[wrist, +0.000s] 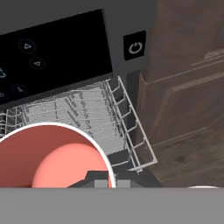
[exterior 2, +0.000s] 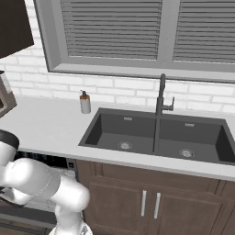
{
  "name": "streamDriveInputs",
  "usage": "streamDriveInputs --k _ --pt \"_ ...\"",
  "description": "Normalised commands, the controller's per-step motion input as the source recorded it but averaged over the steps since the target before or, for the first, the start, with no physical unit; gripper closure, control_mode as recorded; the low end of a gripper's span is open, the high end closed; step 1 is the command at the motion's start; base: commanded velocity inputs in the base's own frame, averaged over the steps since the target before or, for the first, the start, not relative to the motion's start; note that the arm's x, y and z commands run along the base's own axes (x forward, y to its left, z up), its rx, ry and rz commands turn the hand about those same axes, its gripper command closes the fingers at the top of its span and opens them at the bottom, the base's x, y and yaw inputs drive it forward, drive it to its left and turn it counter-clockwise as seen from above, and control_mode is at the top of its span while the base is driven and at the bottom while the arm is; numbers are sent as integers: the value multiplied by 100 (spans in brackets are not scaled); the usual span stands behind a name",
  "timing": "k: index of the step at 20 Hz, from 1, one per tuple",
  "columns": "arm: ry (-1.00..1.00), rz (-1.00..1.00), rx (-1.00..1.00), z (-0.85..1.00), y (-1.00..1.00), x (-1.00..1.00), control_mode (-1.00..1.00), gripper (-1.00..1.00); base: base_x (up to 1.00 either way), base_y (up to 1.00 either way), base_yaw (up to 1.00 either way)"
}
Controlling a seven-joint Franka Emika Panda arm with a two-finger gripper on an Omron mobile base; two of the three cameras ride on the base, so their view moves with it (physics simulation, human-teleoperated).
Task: Pick up the cup and bowl from the counter, place them in the dishwasher, and close the dishwasher door.
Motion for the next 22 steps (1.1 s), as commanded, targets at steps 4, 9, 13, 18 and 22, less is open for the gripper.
streamDriveInputs --k 4,9,13,18,22 --pt "0 0 -11 -34 1 14 -100 100 0 0 0" --pt "0 0 -12 -32 15 6 -100 100 0 0 0" --pt "-1 0 -11 -22 27 3 -100 100 0 0 0" --pt "-3 0 -9 -10 34 7 -100 100 0 0 0" --pt "-5 0 -9 -4 37 7 -100 100 0 0 0"
